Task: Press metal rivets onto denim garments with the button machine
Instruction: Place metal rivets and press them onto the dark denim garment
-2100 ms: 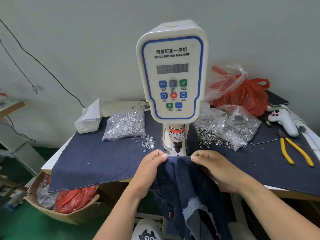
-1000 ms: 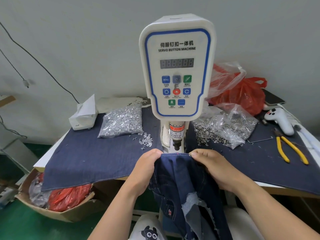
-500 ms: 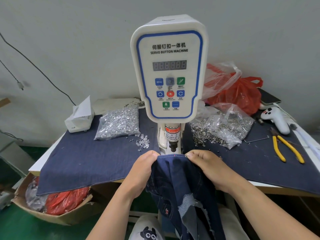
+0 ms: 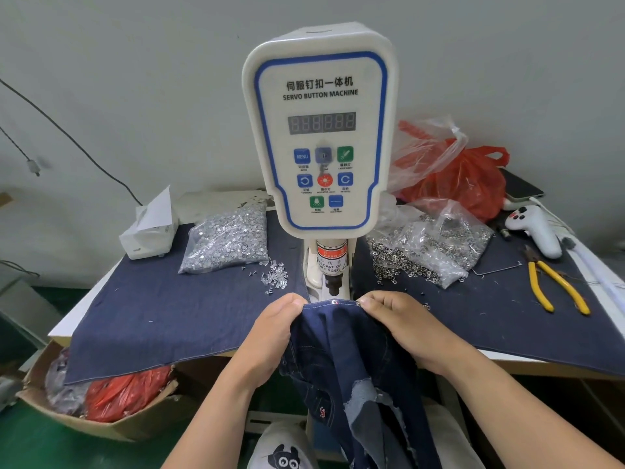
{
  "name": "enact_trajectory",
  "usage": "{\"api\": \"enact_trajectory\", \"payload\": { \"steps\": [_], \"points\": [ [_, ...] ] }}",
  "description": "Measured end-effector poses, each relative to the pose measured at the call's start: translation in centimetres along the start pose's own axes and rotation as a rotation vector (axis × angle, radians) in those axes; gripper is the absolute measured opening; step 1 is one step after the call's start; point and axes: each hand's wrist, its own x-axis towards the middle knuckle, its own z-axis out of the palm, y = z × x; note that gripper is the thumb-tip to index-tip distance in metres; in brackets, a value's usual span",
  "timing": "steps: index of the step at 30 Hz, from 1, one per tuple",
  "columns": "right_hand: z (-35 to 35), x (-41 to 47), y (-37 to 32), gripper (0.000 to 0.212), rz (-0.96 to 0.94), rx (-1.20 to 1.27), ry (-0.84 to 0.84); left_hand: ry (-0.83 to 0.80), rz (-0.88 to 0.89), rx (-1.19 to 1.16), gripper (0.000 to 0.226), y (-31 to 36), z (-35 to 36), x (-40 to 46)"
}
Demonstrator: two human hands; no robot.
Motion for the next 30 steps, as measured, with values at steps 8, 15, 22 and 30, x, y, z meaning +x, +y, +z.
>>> {"api": "enact_trajectory", "payload": {
  "steps": [8,15,22,30],
  "points": [
    [-0.2,-0.4,-0.2,0.022,0.086,0.324,-0.107,-0.076,0.022,-0.052,0.033,0.9,0.1,-1.6],
    [-0.8,-2.5,-2.4,0.037,0.002,0.159,-0.288,-0.227,0.112,-0.062,0.034,1.6,0.5,-4.7],
    [-1.4,-3.6,-3.9,0.014,-0.160,0.006,-0.300,-0.204,0.077,-0.092,0.034,2.2,0.3,-5.9],
    [-1.5,-4.0,-2.7,0.014,0.009,0.219,-0.257,-0.189,0.237,0.309,0.016,1.3,0.3,-6.0]
  ]
}}
